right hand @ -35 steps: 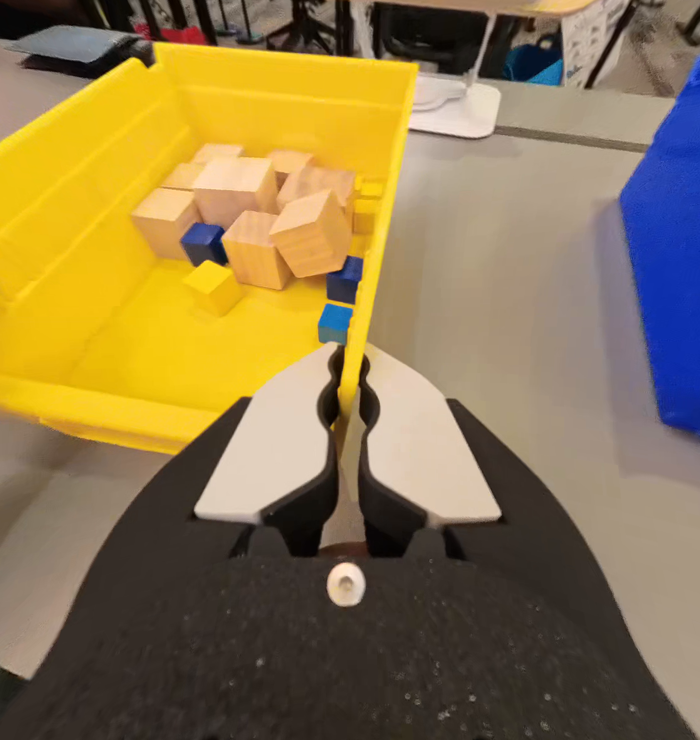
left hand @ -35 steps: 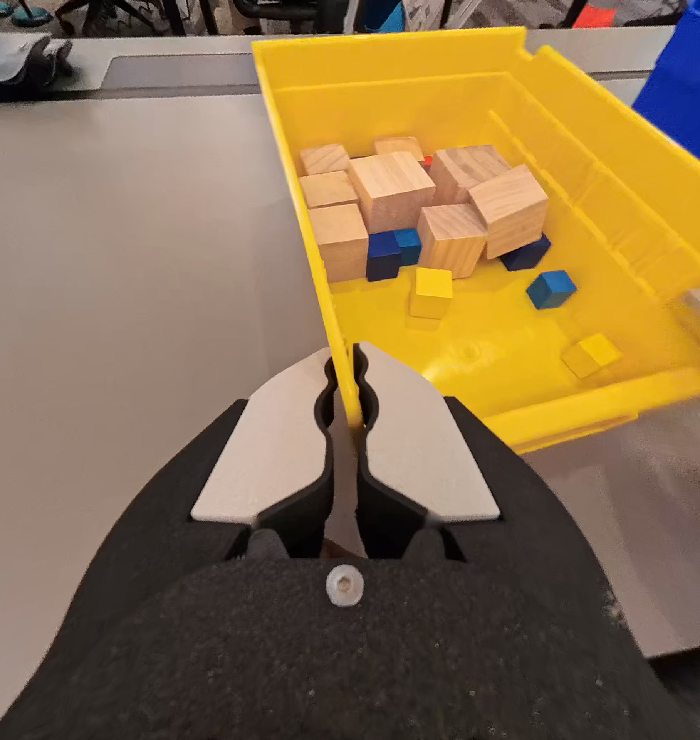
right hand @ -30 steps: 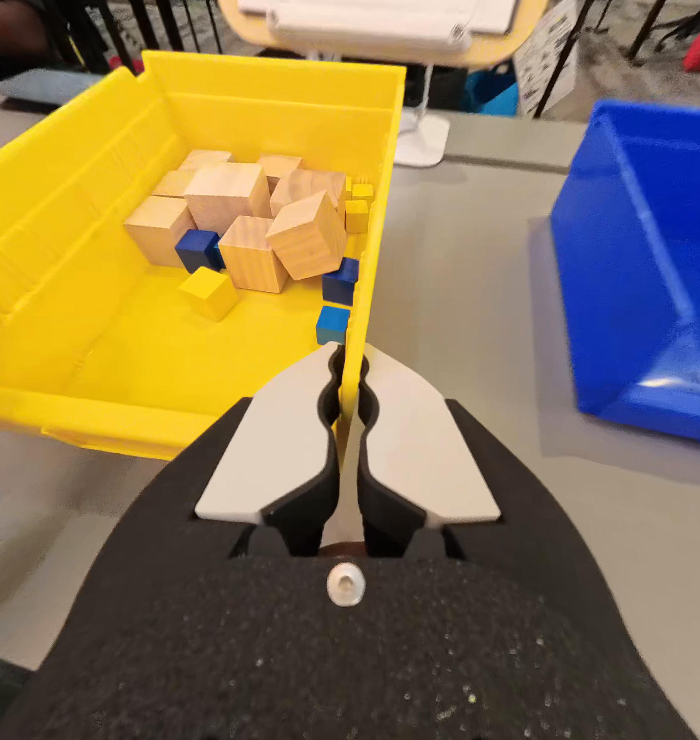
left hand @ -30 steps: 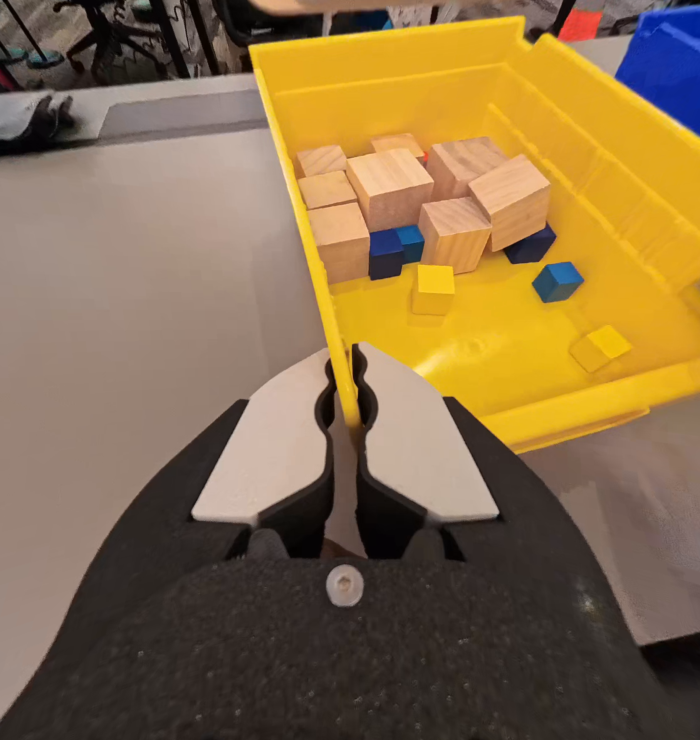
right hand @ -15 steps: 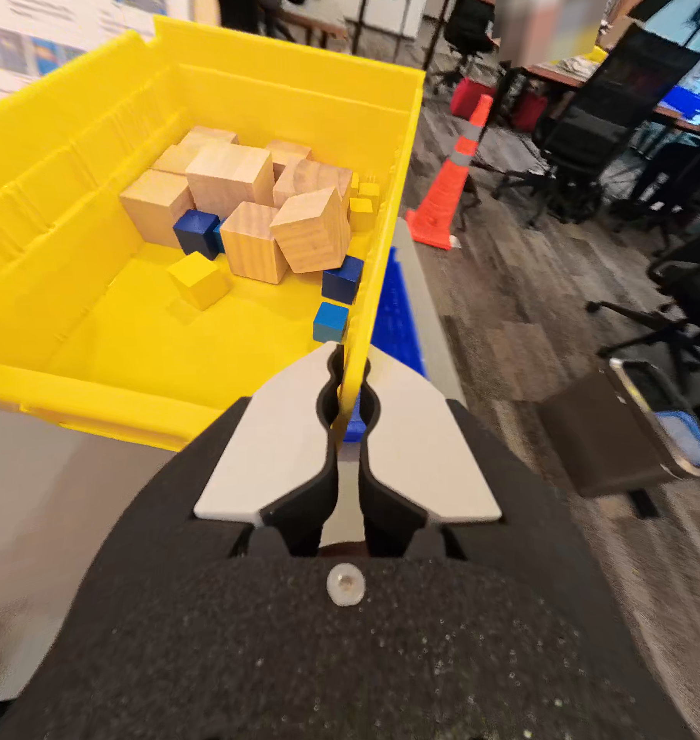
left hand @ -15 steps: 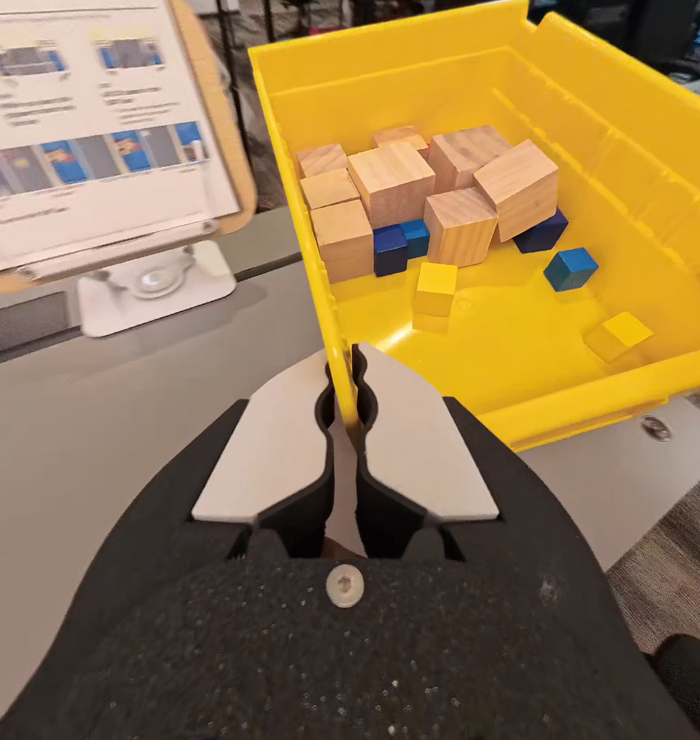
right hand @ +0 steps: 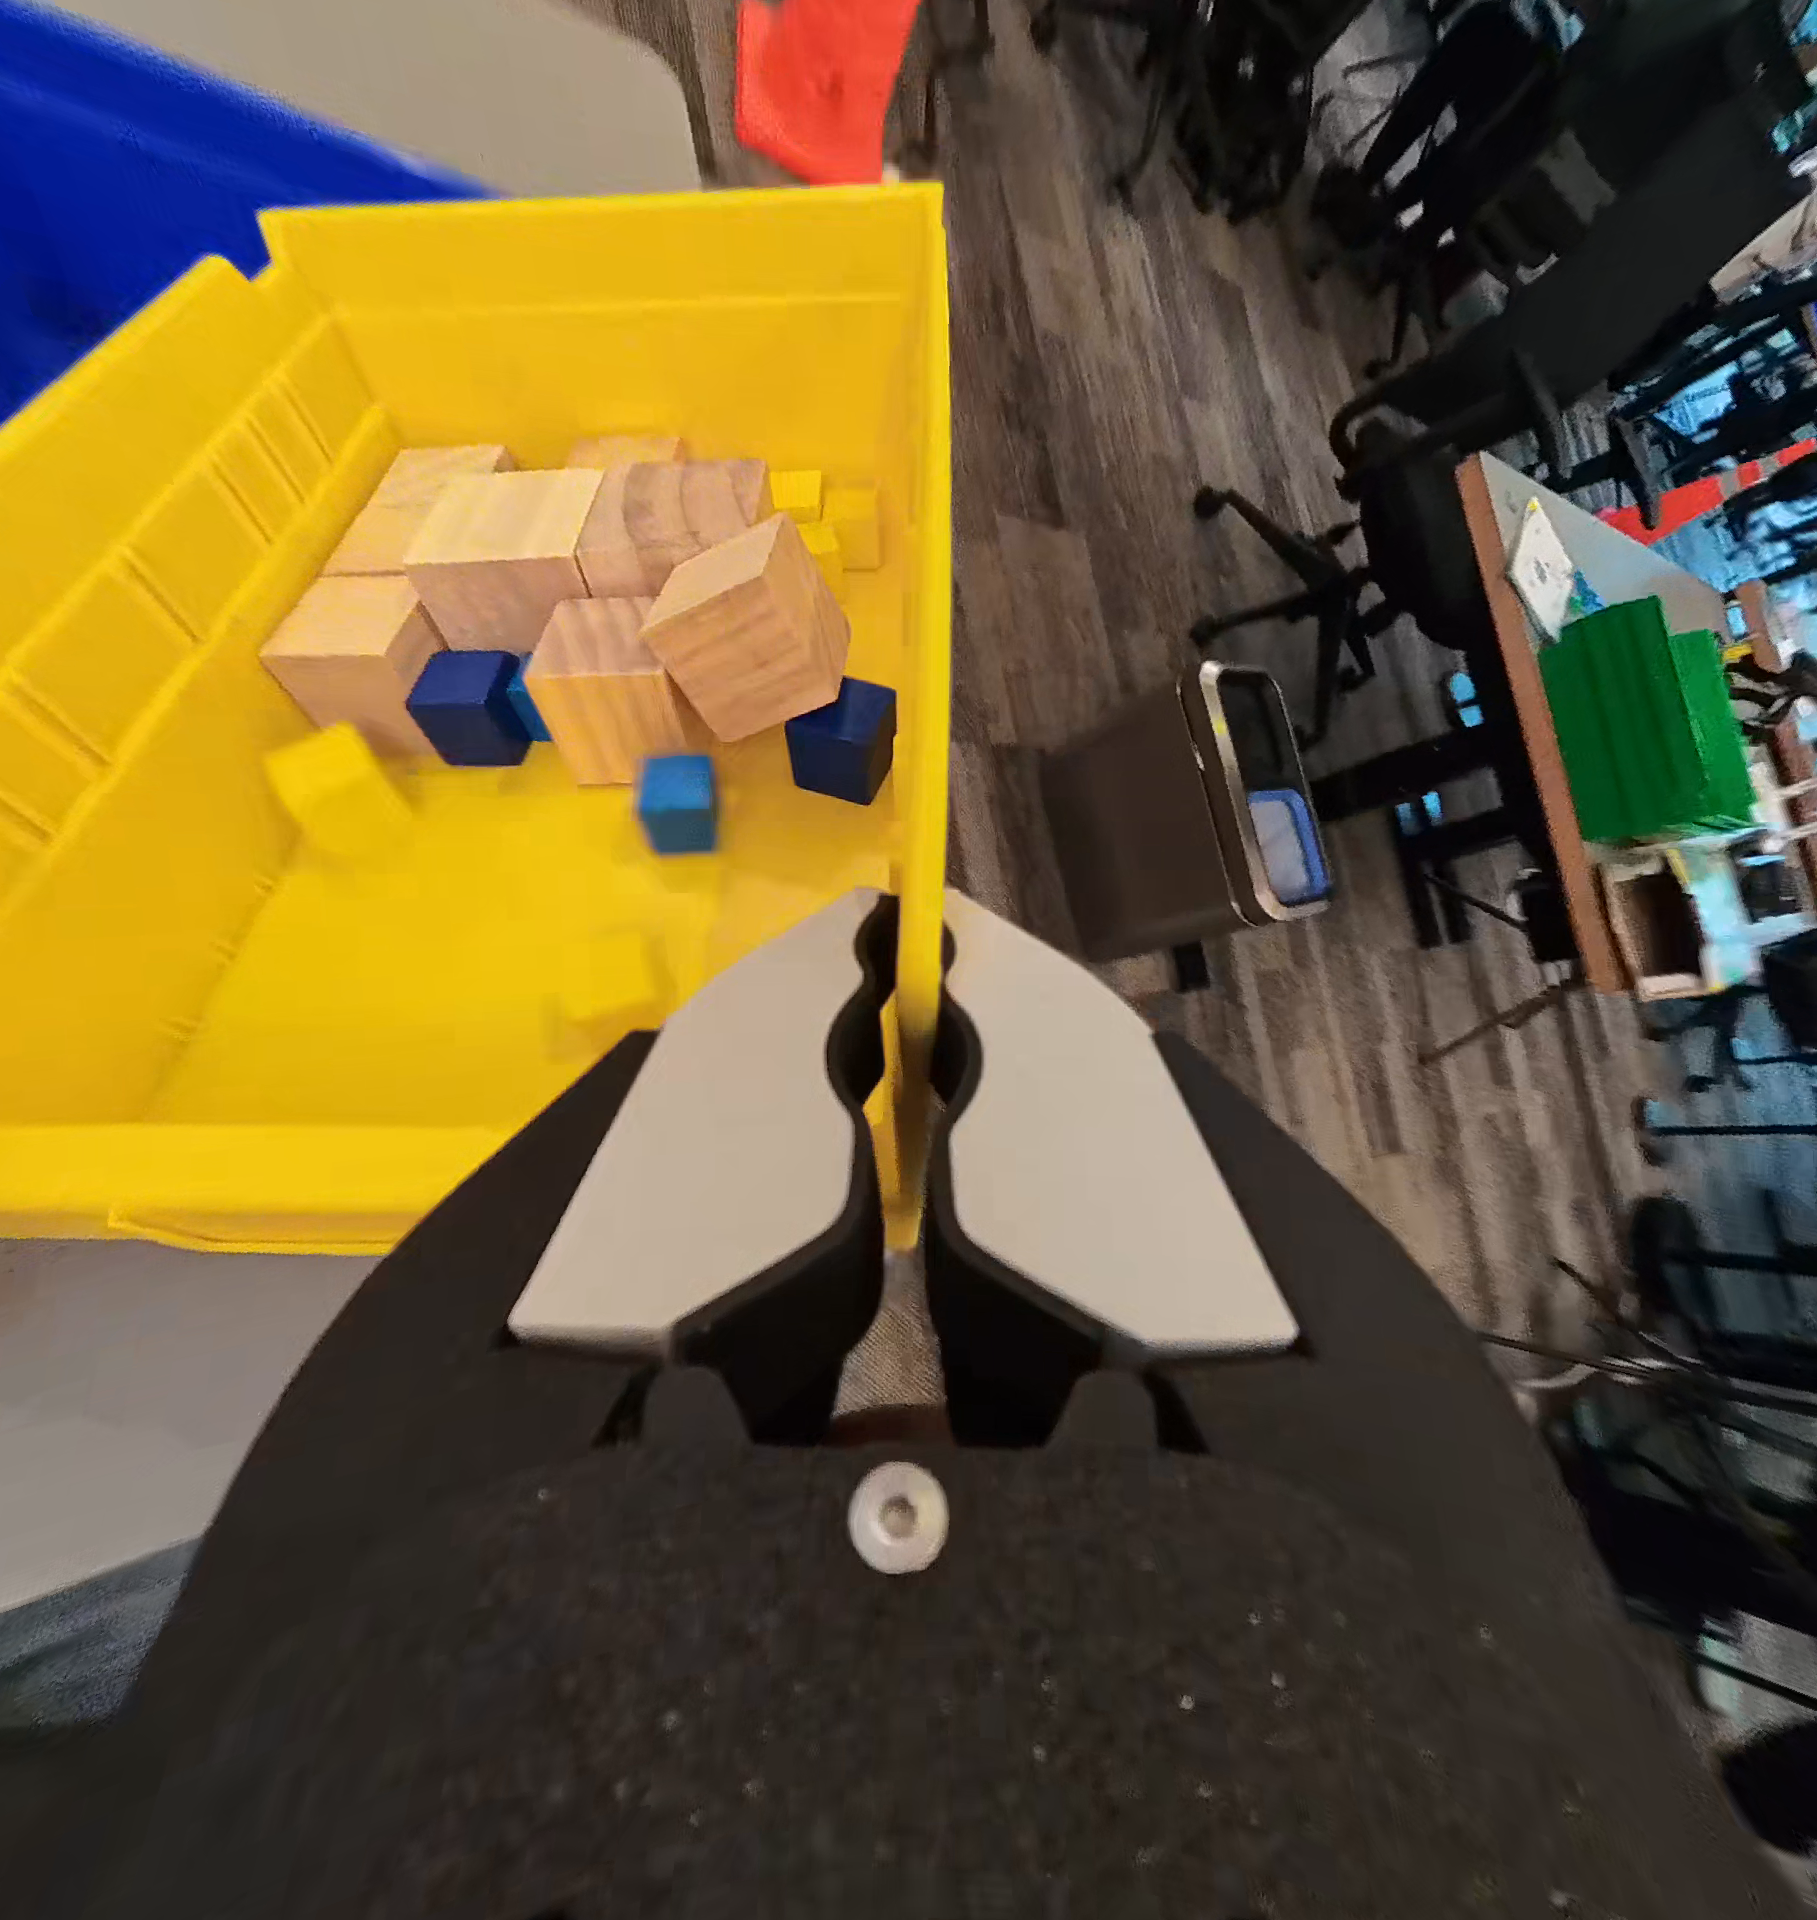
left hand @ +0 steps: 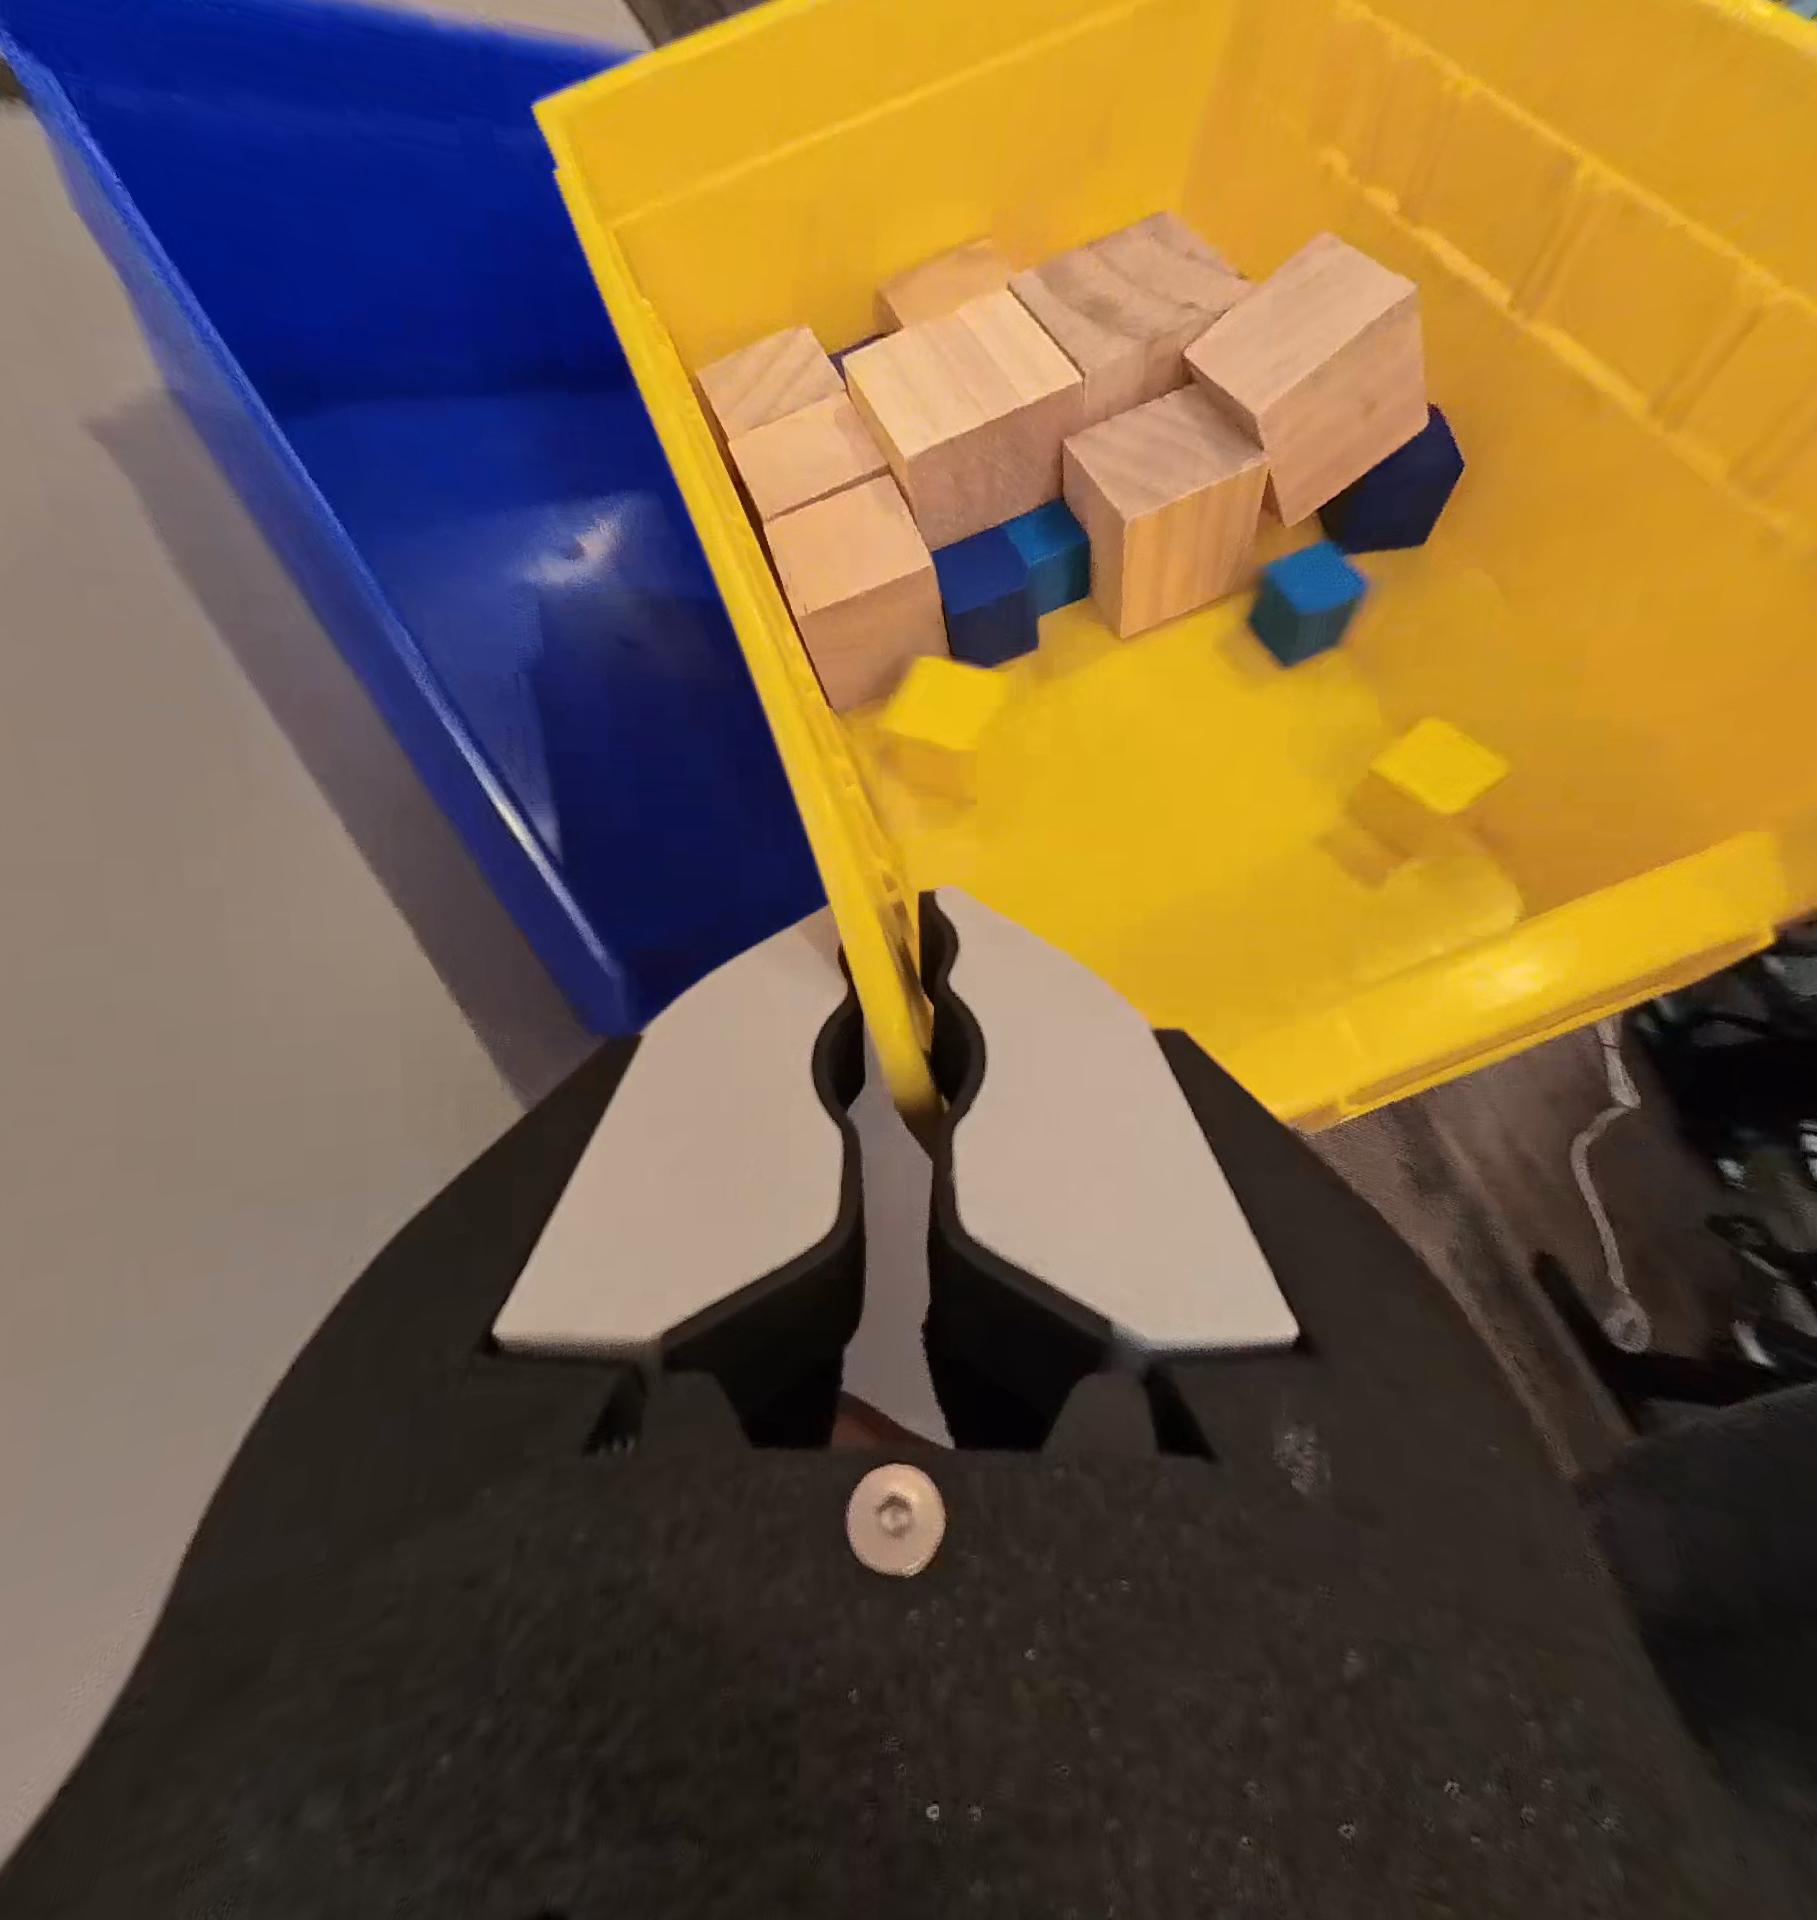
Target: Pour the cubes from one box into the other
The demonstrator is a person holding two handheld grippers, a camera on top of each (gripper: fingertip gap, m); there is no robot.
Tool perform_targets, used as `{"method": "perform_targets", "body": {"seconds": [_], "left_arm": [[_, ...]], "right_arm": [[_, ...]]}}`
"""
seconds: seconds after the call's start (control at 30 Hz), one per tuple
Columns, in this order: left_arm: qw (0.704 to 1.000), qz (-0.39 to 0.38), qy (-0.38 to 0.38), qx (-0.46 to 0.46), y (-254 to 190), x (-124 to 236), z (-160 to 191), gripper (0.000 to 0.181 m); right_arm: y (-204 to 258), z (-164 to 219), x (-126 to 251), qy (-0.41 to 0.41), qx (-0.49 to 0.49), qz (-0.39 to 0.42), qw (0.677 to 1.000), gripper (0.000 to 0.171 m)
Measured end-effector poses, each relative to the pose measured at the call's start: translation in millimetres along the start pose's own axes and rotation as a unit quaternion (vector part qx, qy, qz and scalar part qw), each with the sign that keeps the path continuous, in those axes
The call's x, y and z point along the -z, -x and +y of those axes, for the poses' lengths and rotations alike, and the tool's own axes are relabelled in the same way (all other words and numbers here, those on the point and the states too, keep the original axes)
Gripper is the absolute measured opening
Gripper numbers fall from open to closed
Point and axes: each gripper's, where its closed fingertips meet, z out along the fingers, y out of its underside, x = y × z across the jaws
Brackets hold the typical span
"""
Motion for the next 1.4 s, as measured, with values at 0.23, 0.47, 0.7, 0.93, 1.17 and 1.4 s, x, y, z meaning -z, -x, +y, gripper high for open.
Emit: {"method": "perform_targets", "body": {"seconds": [0.23,0.47,0.7,0.93,1.17,1.4], "left_arm": [[0.993,0.067,0.073,0.057,-0.6,3.3,-21.3,0.007],[0.986,0.12,0.07,0.096,4.0,12.8,-29.9,0.007],[0.968,0.166,0.025,0.188,-6.7,-15.6,-7.2,0.008],[0.955,0.137,-0.051,0.258,-16.5,-33.0,-1.5,0.01],[0.938,0.087,-0.117,0.315,-12.3,-59.4,5.7,0.008],[0.892,0.168,-0.131,0.399,-51.5,-98.1,21.3,0.007]], "right_arm": [[-2.6,-52.6,15.0,0.078,0.077,0.043,0.993,0.002],[11.1,-93.5,38.2,0.052,0.107,0.093,0.989,0.003],[16.4,-94.2,14.4,0.057,0.162,0.118,0.978,0.003],[17.5,-107.5,-12.0,-0.005,0.202,0.113,0.973,0.007],[31.7,-113.9,-23.6,-0.118,0.224,0.094,0.963,0.006],[35.1,-110.5,-20.4,-0.163,0.311,0.167,0.921,0.009]]}}
